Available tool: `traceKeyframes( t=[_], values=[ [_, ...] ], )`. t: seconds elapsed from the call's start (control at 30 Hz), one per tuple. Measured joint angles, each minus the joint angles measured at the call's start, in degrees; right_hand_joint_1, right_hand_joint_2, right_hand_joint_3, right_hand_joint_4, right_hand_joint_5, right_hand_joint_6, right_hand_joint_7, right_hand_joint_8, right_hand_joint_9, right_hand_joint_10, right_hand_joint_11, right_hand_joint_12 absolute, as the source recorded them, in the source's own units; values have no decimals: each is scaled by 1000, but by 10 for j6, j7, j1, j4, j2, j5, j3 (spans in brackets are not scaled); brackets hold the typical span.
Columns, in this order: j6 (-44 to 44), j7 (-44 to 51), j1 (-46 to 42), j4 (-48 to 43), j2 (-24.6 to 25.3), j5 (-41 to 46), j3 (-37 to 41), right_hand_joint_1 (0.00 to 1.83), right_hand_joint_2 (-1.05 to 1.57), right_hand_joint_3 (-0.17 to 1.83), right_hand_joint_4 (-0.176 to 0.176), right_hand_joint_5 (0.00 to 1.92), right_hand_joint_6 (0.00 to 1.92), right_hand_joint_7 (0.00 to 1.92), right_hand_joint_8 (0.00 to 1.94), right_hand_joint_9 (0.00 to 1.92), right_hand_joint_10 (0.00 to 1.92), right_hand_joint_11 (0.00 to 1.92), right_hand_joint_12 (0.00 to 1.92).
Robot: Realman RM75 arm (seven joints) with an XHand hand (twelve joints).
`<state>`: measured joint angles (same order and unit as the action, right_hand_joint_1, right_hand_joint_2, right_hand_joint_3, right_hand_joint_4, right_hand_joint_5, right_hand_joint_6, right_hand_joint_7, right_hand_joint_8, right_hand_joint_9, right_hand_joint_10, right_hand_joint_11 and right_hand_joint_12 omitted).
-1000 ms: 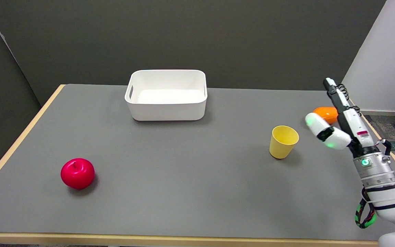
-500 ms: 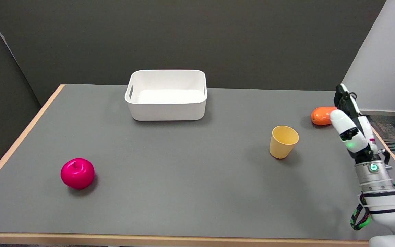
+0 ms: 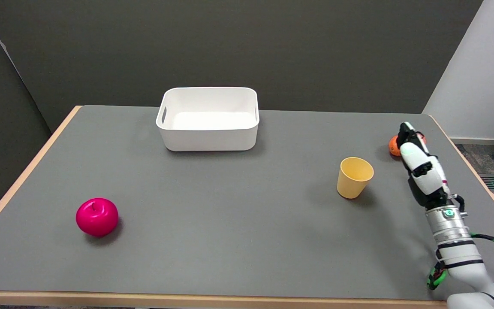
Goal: Pick up the yellow cup.
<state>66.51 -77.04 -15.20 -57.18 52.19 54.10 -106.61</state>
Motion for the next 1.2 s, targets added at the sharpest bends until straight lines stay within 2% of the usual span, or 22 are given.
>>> traceKeyframes(
  t=[0.03, 0.1, 0.17, 0.5, 0.67, 0.83, 1.2],
  values=[
    [-5, -4, 4, 5, 0, -3, -2, 291, 624, 741, -176, -1, 294, -1, -1, -1, -1, -1, 5],
    [-17, -12, 15, 18, 2, -8, -7, 307, 569, 868, -176, 35, 216, -1, -1, -1, -1, -1, 3],
    [-28, -19, 25, 28, 3, -13, -11, 300, 561, 896, -173, 39, 264, 0, 26, -1, -1, -1, 64],
    [-84, -40, 62, 64, 10, -40, -24, 342, 549, 897, -129, 41, 302, 22, 47, -1, -1, -1, 122],
    [-105, -46, 74, 75, 12, -54, -27, 402, 546, 871, -104, 42, 166, -1, 24, -1, -1, -1, 81],
    [-121, -50, 84, 84, 13, -74, -28, 412, 541, 877, -115, 45, 60, -1, -1, -1, -1, -1, 56],
    [-148, -56, 105, 91, 13, -116, -30, 395, 527, 858, -118, 27, 65, -1, -1, -1, -1, -1, 62]
  ],
)
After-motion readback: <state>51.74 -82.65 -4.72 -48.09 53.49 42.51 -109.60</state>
